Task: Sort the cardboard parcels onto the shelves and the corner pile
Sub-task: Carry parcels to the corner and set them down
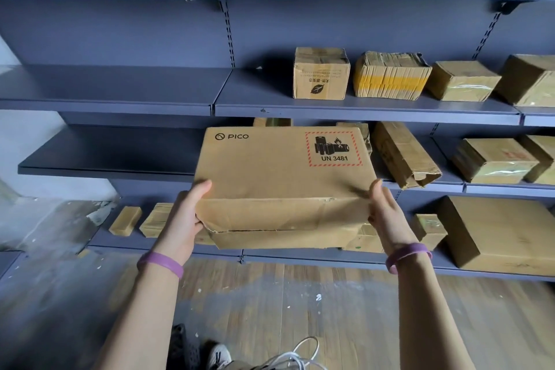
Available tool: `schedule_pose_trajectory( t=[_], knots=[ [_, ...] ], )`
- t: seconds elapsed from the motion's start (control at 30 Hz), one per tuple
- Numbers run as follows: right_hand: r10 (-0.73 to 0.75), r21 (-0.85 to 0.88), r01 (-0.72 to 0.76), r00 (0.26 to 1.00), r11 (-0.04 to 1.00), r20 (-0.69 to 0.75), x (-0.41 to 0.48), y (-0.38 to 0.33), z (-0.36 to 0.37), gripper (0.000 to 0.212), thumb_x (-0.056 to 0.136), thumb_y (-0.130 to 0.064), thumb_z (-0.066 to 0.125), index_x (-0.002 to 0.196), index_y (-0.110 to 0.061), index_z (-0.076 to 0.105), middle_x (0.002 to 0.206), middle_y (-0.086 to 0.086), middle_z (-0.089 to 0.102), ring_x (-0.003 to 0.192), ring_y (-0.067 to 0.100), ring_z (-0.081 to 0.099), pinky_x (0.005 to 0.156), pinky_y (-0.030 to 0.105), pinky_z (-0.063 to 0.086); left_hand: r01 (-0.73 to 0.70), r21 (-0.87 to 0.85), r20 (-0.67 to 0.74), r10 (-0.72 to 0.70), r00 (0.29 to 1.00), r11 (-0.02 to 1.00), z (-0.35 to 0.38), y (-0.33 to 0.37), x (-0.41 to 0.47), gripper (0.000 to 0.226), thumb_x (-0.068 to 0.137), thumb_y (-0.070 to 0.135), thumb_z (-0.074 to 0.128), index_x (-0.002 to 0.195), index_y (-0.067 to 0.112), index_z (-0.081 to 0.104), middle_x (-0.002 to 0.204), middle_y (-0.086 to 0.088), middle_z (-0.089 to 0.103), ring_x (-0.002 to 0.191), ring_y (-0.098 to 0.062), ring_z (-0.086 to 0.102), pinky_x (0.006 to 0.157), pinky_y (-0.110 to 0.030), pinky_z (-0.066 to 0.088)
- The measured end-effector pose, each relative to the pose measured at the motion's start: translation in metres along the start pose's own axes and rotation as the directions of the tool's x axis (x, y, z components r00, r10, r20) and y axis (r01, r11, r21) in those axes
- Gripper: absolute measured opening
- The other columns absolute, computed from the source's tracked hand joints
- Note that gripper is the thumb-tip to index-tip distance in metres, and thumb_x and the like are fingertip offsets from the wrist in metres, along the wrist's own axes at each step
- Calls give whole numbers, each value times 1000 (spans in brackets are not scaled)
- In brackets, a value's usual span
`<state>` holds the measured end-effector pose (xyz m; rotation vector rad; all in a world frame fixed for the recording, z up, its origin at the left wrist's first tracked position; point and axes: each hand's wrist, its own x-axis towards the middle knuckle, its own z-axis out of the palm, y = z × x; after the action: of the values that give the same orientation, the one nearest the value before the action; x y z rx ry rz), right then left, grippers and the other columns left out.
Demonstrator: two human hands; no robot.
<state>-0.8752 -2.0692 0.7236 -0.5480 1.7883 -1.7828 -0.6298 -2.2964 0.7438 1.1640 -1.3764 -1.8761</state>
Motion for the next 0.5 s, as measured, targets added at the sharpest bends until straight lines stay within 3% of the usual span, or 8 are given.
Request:
schedule_pose_trajectory(
  t=[0.07, 0.13, 0.2, 0.27, 0.3, 0.37, 0.43, 0.5],
  knots=[
    [99, 96, -92, 993, 991, -64, 3, 1, -1, 104, 51, -101, 44, 123, -28, 58, 123, -3, 64, 110, 12, 60, 98, 37, 45, -4, -27, 41, 5, 999, 1000, -2, 0, -2, 74, 68, 47, 76, 131, 14, 57, 123, -1, 70, 117, -19, 62, 106, -38, 43],
    [108, 128, -94, 988, 987, -112, 4, 0, 1, 99, 59, -98, 41, 124, -26, 59, 128, 0, 62, 113, 16, 59, 103, 41, 43, -12, -42, 62, 15, 998, 999, -5, 1, -6, 62, 79, 32, 72, 132, 5, 55, 127, -9, 67, 117, -21, 61, 109, -37, 40],
    [134, 109, -119, 981, 987, -140, 4, 1, 1, 107, 56, -99, 46, 131, -23, 55, 130, 1, 61, 118, 21, 58, 106, 47, 42, -26, -19, 85, 28, 996, 999, -9, -2, -8, 68, 69, 37, 74, 128, 7, 57, 125, -6, 68, 118, -22, 61, 111, -38, 38],
    [109, 89, -99, 987, 991, -116, 0, -2, 4, 83, 74, -85, 48, 130, -23, 47, 122, -4, 60, 112, 17, 58, 97, 43, 47, -74, 65, 114, 66, 991, 995, -5, -2, -13, 67, 62, 43, 74, 122, 17, 60, 116, 1, 71, 115, -19, 61, 103, -31, 41],
    [90, 73, -83, 991, 994, -102, -1, -3, 5, 66, 84, -73, 50, 129, -25, 45, 119, -6, 60, 109, 14, 58, 91, 40, 50, -105, 109, 128, 90, 988, 989, -2, -1, -17, 54, 70, 39, 73, 120, 22, 59, 109, 4, 70, 108, -13, 61, 91, -23, 41],
    [45, 47, -42, 996, 998, -76, 0, 0, 4, 53, 86, -58, 64, 125, -25, 51, 123, 1, 65, 109, 18, 63, 92, 42, 53, -148, 159, 145, 125, 982, 976, 1, 2, -21, 45, 80, 27, 71, 122, 30, 55, 103, 13, 67, 94, -1, 59, 76, -17, 38],
    [14, 75, -11, 999, 997, -43, -2, -1, 3, 47, 80, -46, 74, 118, -22, 59, 119, 6, 70, 107, 22, 68, 95, 45, 53, -199, 166, 208, 163, 964, 966, -3, 5, -21, 64, 67, 28, 69, 129, 32, 53, 104, 15, 71, 96, -1, 64, 82, -23, 44],
    [20, 89, -18, 1000, 996, -22, -3, 1, -1, 49, 75, -42, 72, 116, -19, 60, 114, 6, 73, 104, 26, 69, 93, 49, 55, -191, 177, 215, 151, 965, 966, -10, 6, -17, 67, 64, 31, 67, 129, 29, 54, 108, 10, 72, 105, -10, 64, 83, -29, 47]
  ],
)
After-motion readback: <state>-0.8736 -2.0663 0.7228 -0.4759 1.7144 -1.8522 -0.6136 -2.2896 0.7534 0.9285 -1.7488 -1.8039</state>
